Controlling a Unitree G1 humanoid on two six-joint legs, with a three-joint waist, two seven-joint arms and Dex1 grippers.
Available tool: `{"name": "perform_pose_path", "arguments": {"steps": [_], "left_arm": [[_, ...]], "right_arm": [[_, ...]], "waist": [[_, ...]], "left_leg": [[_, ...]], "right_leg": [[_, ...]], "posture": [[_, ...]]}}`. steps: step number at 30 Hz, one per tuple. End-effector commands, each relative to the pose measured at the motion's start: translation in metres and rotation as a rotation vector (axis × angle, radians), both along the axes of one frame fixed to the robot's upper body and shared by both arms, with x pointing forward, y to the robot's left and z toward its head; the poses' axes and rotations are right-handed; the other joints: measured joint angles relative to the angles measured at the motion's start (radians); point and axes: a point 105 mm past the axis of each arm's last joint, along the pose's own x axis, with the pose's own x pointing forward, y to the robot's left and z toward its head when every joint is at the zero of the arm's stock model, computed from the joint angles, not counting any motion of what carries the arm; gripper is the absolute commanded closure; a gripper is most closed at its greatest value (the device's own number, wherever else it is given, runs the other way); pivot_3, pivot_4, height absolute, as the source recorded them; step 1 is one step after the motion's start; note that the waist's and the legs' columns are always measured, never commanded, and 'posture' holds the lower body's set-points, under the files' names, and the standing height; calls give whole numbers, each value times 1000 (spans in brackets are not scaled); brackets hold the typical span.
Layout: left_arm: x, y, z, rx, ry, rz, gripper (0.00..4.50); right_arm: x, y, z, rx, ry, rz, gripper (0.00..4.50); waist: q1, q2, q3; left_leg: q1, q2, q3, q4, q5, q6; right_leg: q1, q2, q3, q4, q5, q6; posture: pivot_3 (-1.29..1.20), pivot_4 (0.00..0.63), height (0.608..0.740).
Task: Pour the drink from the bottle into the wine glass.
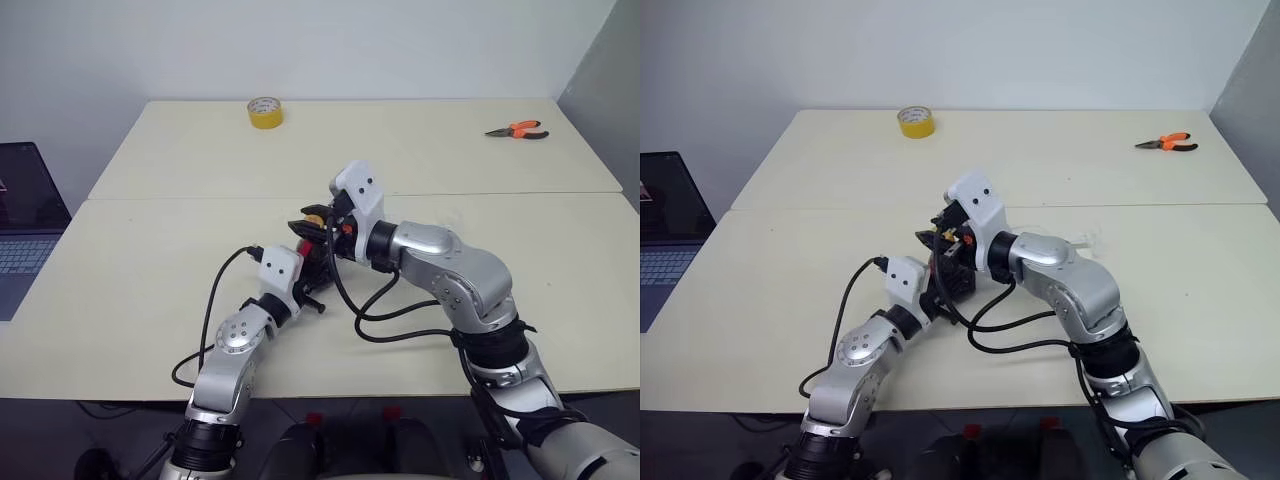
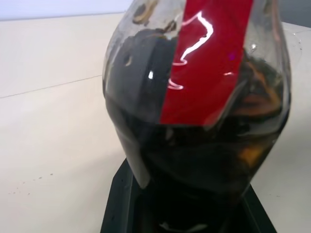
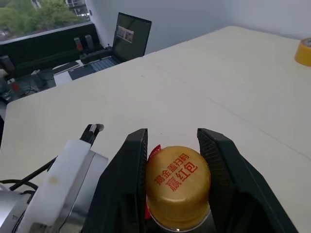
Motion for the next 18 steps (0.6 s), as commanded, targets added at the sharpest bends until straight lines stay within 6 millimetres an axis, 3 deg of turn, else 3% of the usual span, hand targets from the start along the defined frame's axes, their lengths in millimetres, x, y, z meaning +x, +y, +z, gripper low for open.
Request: {"name": "perform_pose_path", "arguments": {"steps": [1, 11, 18], "left_arm": [[-1, 0, 16, -12, -64, -1, 3889], [-3, 1, 15, -8, -61, -4, 3905], [-4, 3, 15, -9, -59, 2, 3906]], "right_arm": [[-3, -9, 18, 33, -148, 97, 3215], [9, -21, 10, -79, -309, 297, 3215], [23, -24, 25, -10, -359, 293, 3215]], "waist": [[0, 0, 0], [0, 0, 0], [0, 0, 0]], "left_leg": [[0, 0, 0, 0, 0, 0], [0, 1, 0, 0, 0, 0], [0, 0, 0, 0, 0, 0]], "right_leg": [[0, 0, 0, 0, 0, 0], [0, 0, 0, 0, 0, 0], [0, 0, 0, 0, 0, 0]], "posture": [[0, 150, 740], [0, 150, 740], [0, 150, 740]]}}
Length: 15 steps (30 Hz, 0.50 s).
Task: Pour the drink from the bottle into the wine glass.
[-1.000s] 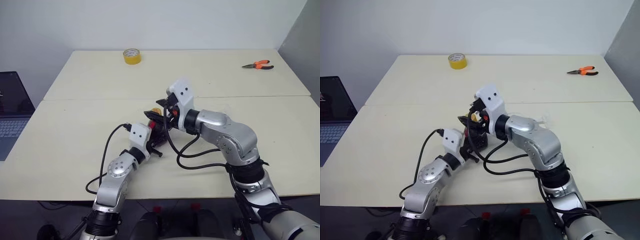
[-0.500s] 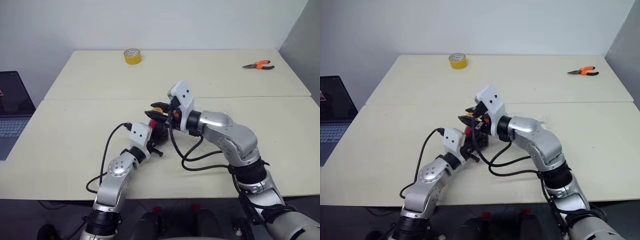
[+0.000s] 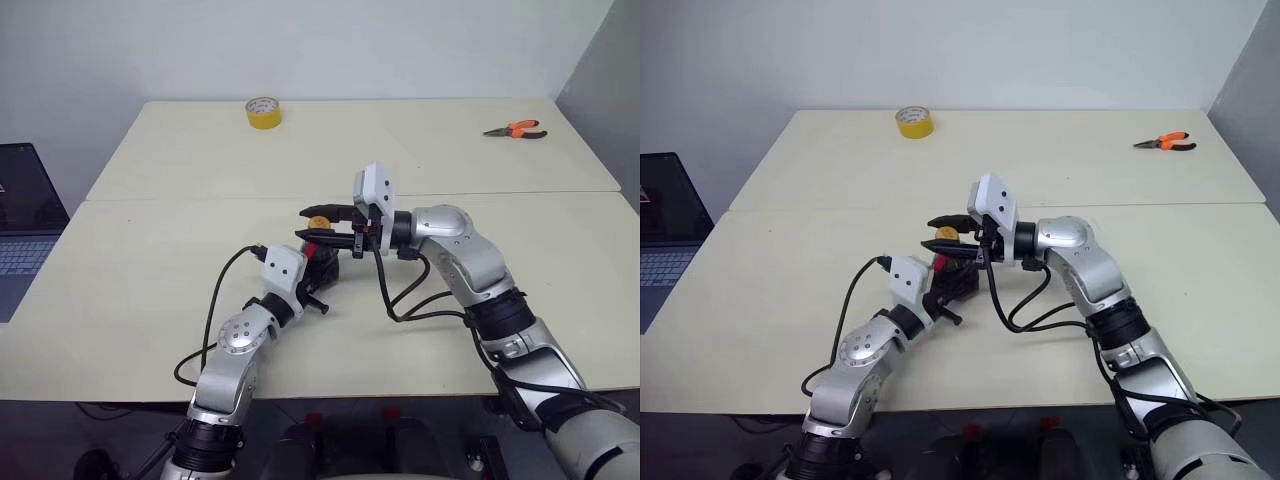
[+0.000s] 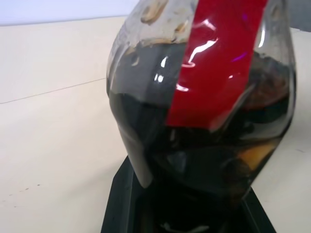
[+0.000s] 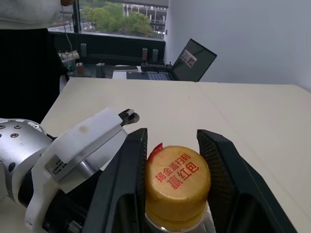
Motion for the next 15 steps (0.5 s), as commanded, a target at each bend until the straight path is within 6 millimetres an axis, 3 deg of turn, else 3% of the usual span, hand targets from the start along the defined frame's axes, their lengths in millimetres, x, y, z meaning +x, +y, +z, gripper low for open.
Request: {"name": "perform_pose_path", "arguments": {"steps": [1, 5, 15], "left_arm": [[-3, 5, 12, -11, -50, 10, 3906], [-3, 5, 12, -12, -48, 6, 3907], [-2, 3, 12, -9, -45, -6, 3909]], "right_arm": [[12, -15, 31, 66, -108, -58, 3215], [10, -20, 34, 73, -102, -27, 3215], [0, -34, 19, -67, -104, 91, 3215]], "waist": [[0, 0, 0], [0, 0, 0], [-1, 0, 0]], "left_leg": [[0, 0, 0, 0, 0, 0], [0, 0, 0, 0, 0, 0], [0, 0, 0, 0, 0, 0]], "right_leg": [[0, 0, 0, 0, 0, 0], [0, 0, 0, 0, 0, 0], [0, 0, 0, 0, 0, 0]], "posture": [[0, 150, 740], [0, 150, 740], [0, 150, 740]]}}
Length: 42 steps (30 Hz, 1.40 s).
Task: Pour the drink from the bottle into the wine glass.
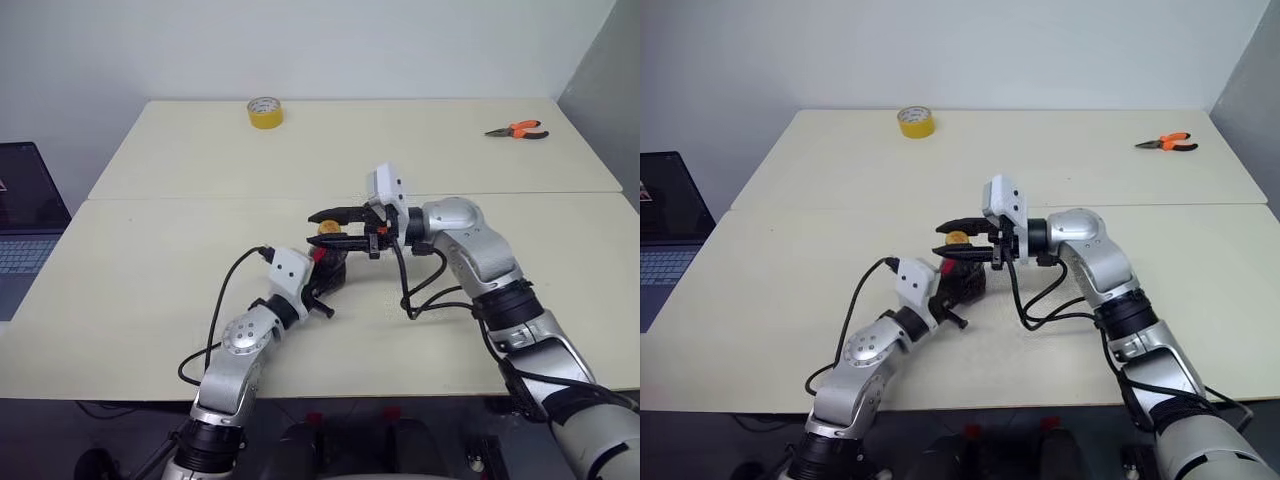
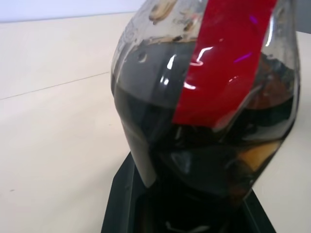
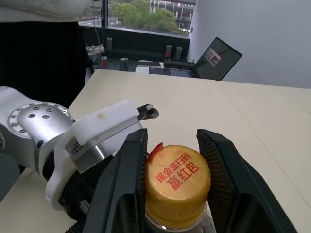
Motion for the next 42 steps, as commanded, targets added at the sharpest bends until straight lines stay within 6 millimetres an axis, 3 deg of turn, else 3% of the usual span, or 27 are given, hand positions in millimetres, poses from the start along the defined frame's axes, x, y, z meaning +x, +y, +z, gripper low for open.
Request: {"name": "perform_pose_path", "arguments": {"steps": [1, 15, 28, 38, 42], "left_arm": [[3, 16, 14, -16, -52, 57, 3910], [2, 16, 14, -18, -50, 62, 3911], [2, 16, 14, -19, -47, 59, 3943], [13, 40, 21, -51, -58, 142, 3943], [23, 58, 28, -56, -76, 191, 3943]], "right_arm": [[6, -15, 21, 8, -100, -21, 3215], [2, -24, 35, -3, -127, 88, 3215], [9, -24, 37, 14, -101, 27, 3262], [17, -43, 38, 70, -71, -94, 3262], [33, -70, 34, 110, -68, -277, 3262]], "waist": [[-1, 0, 0], [1, 0, 0], [1, 0, 0], [1, 0, 0], [2, 0, 0]], "left_leg": [[0, 0, 0, 0, 0, 0], [0, 0, 0, 0, 0, 0], [0, 0, 0, 0, 0, 0], [0, 0, 0, 0, 0, 0], [0, 0, 0, 1, 0, 0]], "right_leg": [[0, 0, 0, 0, 0, 0], [0, 0, 0, 0, 0, 0], [0, -1, 0, 0, 0, 0], [0, -1, 0, 0, 0, 0], [0, -1, 0, 0, 0, 0]], "posture": [[0, 150, 740], [0, 150, 740], [0, 150, 740], [0, 150, 740], [0, 150, 740]]}}
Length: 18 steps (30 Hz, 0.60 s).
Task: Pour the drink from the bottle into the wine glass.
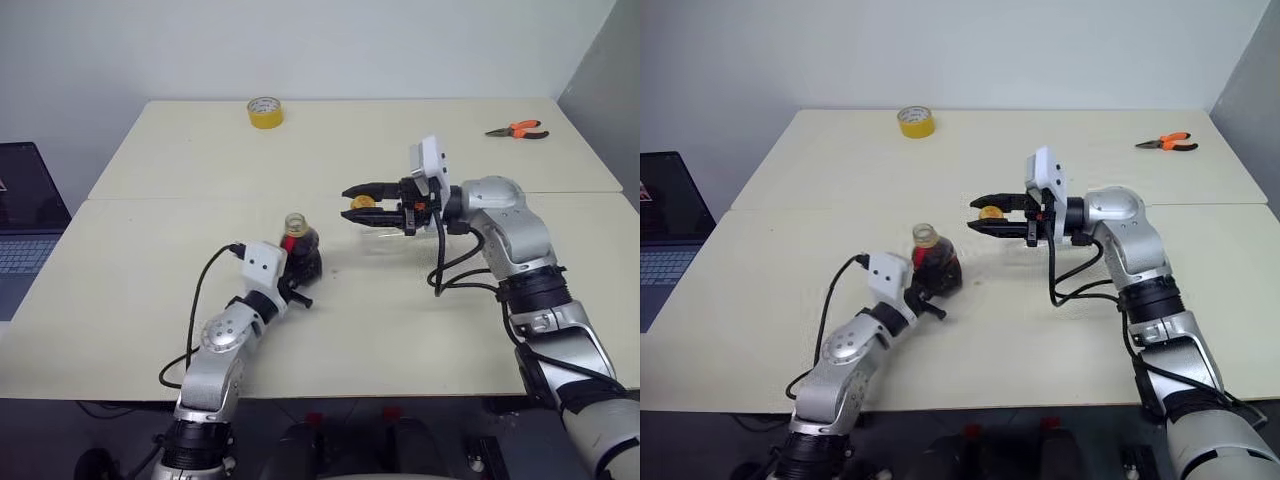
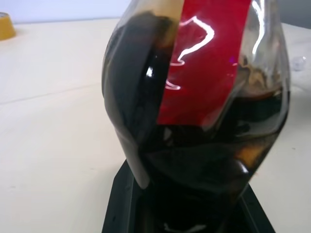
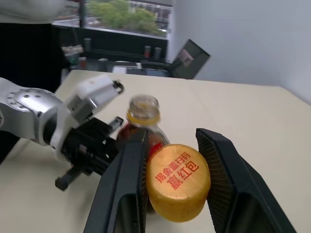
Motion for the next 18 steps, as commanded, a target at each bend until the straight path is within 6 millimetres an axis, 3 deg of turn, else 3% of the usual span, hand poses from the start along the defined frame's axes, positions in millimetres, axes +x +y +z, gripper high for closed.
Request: {"name": "perform_pose_path", "arguments": {"steps": [1, 5, 9, 13, 18], "left_arm": [[8, 14, 20, -20, -70, 39, 3943], [21, 40, 24, -45, -86, 133, 3943], [35, 69, 26, -93, -99, 246, 3943], [51, 103, 27, -103, -121, 369, 3943], [59, 111, 22, -100, -128, 394, 3943]], "right_arm": [[10, -24, 14, 54, -53, -152, 3262], [25, -64, 6, 74, -11, -375, 3262], [27, -98, -14, 27, 61, -519, 3262], [28, -153, -35, 22, 141, -756, 3262], [23, -184, -51, 85, 181, -947, 3262]], "waist": [[0, 0, 0], [1, 0, 0], [2, 0, 0], [2, -1, 0], [0, -1, 0]], "left_leg": [[0, 0, 0, 0, 0, 0], [0, 0, 0, 0, 0, 0], [-1, 0, 0, 0, 0, 0], [-1, 0, 0, 1, 0, 0], [-2, -1, 1, 1, 0, 0]], "right_leg": [[0, 0, 0, 0, 0, 0], [0, 0, 0, 0, 0, 0], [0, 0, 0, 0, 0, 0], [0, 0, -1, 0, 0, 0], [0, -1, 0, 0, 0, 0]], "posture": [[0, 150, 740], [0, 150, 740], [0, 150, 740], [0, 150, 740], [0, 150, 740]]}}
